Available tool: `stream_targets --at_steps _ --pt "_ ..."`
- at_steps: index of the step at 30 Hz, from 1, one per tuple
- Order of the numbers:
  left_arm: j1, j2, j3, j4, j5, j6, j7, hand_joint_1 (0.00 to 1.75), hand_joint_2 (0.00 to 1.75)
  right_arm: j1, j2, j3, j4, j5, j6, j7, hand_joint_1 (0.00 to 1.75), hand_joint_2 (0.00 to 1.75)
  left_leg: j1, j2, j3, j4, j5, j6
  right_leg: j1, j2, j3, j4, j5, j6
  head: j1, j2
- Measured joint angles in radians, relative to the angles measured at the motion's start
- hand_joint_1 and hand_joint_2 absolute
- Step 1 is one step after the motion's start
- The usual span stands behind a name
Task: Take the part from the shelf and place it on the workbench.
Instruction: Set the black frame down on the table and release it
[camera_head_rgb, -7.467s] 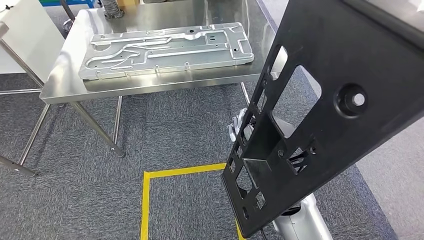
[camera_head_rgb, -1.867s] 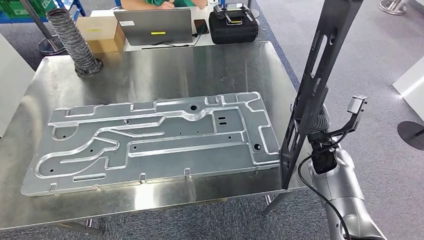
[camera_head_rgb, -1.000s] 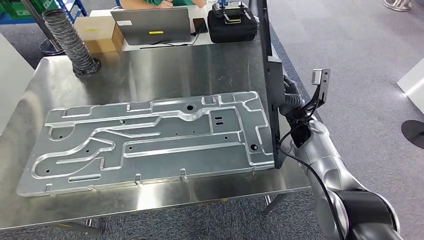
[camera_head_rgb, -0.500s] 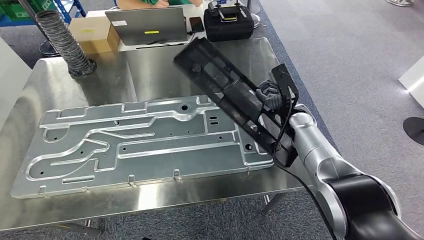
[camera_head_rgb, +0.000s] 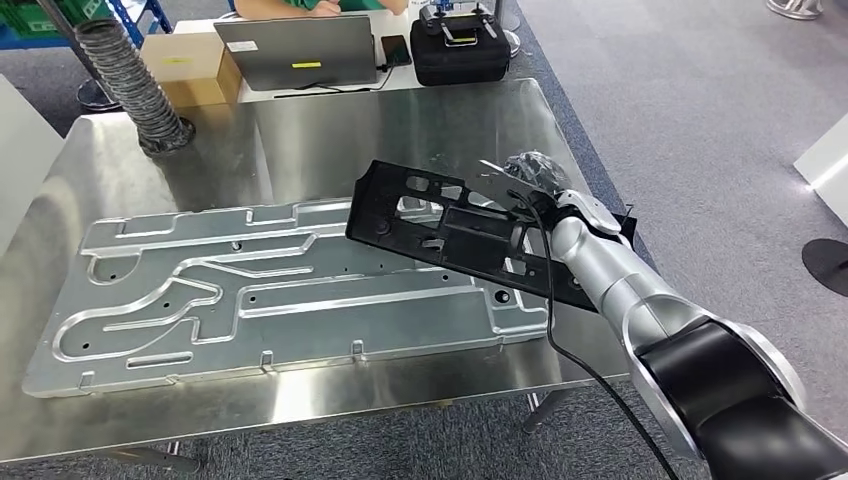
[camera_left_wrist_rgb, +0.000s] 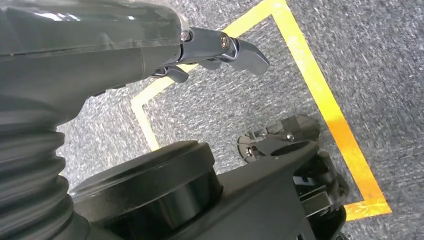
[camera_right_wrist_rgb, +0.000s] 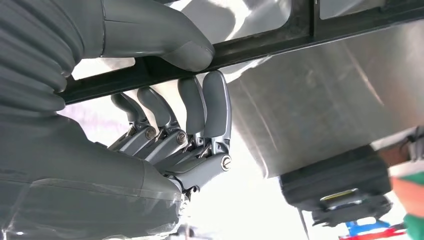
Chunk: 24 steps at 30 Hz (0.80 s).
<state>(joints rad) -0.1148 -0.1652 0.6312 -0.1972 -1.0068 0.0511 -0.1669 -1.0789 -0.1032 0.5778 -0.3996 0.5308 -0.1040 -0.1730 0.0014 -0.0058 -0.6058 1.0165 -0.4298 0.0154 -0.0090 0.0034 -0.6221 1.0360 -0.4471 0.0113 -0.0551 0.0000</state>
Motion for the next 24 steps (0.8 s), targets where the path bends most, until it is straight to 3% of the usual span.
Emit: stream_targets --at_steps 2,5,6,7,9,11,13,15,17,20,21,22,24 --pt "-0.004 -0.001 -0.003 0.0 -0.001 -0.007 -0.007 0.0 1.75 -0.013 0.001 0.014 0.002 0.013 0.006 -0.001 1.64 1.75 0.005 0.002 0.005 -0.012 0.007 0.01 -0.001 0.0 -0.027 0.061 -0.04 0.007 0.0 0.0" --pt "-0.011 -0.001 -0.004 0.0 -0.001 -0.015 -0.014 0.0 1.75 -0.022 0.002 0.025 0.006 0.017 0.011 -0.003 1.64 1.75 0.005 0.002 0.005 -0.013 0.007 0.015 -0.005 0.0 -0.116 0.253 -0.122 0.014 0.0 0.0" --pt "-0.012 -0.001 -0.004 0.0 -0.001 -0.017 -0.015 0.0 1.75 -0.023 0.002 0.026 0.007 0.017 0.012 -0.003 1.64 1.75 0.005 0.001 0.005 -0.011 0.007 0.015 -0.007 -0.001 -0.13 0.282 -0.123 0.017 0.0 0.0" --pt "-0.012 -0.002 -0.005 0.0 0.0 -0.019 -0.018 0.0 1.75 -0.025 0.002 0.027 0.008 0.017 0.012 -0.003 1.64 1.75 0.005 0.001 0.005 -0.009 0.005 0.014 -0.009 -0.001 -0.126 0.269 -0.105 0.019 0.0 0.0" --pt "-0.014 -0.003 -0.005 0.0 0.001 -0.023 -0.022 0.0 1.75 -0.033 0.002 0.028 0.008 0.016 0.013 -0.004 1.64 1.75 0.006 -0.001 0.005 0.0 -0.001 0.008 -0.014 -0.003 -0.068 0.144 -0.036 0.02 0.0 0.0" --pt "-0.016 -0.004 -0.005 0.0 0.004 -0.028 -0.027 0.0 0.87 -0.046 0.004 0.029 0.009 0.014 0.015 -0.006 0.82 0.87 0.003 -0.001 0.001 0.012 -0.009 -0.002 -0.012 -0.005 -0.016 0.032 0.003 0.015 0.0 0.0" --pt "-0.018 -0.005 -0.006 0.0 0.008 -0.031 -0.029 0.0 0.87 -0.053 0.007 0.029 0.009 0.011 0.017 -0.008 0.0 0.0 0.001 -0.001 -0.002 0.015 -0.01 -0.011 -0.007 -0.003 -0.006 0.009 0.004 0.005 0.0 0.0" --pt "-0.018 -0.005 -0.006 0.0 0.012 -0.031 -0.025 0.0 1.75 -0.059 0.01 0.029 0.01 0.01 0.017 -0.012 0.0 0.0 0.003 -0.001 -0.001 0.015 -0.015 -0.021 -0.008 -0.002 -0.005 0.004 0.006 -0.008 0.0 0.0" --pt "-0.019 -0.005 -0.006 0.0 0.016 -0.029 -0.017 0.0 1.75 -0.07 0.017 0.029 0.011 0.009 0.018 -0.017 0.0 0.0 0.006 0.0 -0.02 0.064 -0.049 -0.032 -0.012 -0.002 -0.001 -0.003 0.01 -0.019 0.0 0.0" --pt "-0.019 -0.005 -0.005 0.0 0.022 -0.023 -0.01 0.0 0.44 -0.077 0.028 0.029 0.013 0.01 0.021 -0.019 0.0 0.0 0.011 0.001 -0.109 0.258 -0.135 -0.044 -0.012 -0.002 0.002 -0.006 0.01 -0.026 0.0 0.0" --pt "-0.018 -0.005 -0.005 0.0 0.024 -0.022 -0.009 0.0 0.0 -0.077 0.031 0.029 0.014 0.011 0.023 -0.018 0.0 0.0 0.011 0.001 -0.129 0.296 -0.142 -0.045 -0.011 -0.002 0.002 -0.006 0.009 -0.026 0.0 0.0" --pt "-0.017 -0.005 -0.005 0.0 0.025 -0.022 -0.008 0.0 0.0 -0.077 0.033 0.029 0.015 0.012 0.025 -0.018 0.0 0.0 0.011 0.001 -0.131 0.295 -0.129 -0.044 -0.01 -0.002 0.003 -0.005 0.009 -0.027 0.0 0.0" --pt "-0.017 -0.005 -0.005 0.0 0.026 -0.02 -0.005 0.0 0.0 -0.079 0.039 0.029 0.016 0.014 0.03 -0.018 0.0 0.0 0.01 0.001 -0.079 0.182 -0.058 -0.035 -0.008 -0.001 0.008 -0.005 0.007 -0.026 0.0 0.0"
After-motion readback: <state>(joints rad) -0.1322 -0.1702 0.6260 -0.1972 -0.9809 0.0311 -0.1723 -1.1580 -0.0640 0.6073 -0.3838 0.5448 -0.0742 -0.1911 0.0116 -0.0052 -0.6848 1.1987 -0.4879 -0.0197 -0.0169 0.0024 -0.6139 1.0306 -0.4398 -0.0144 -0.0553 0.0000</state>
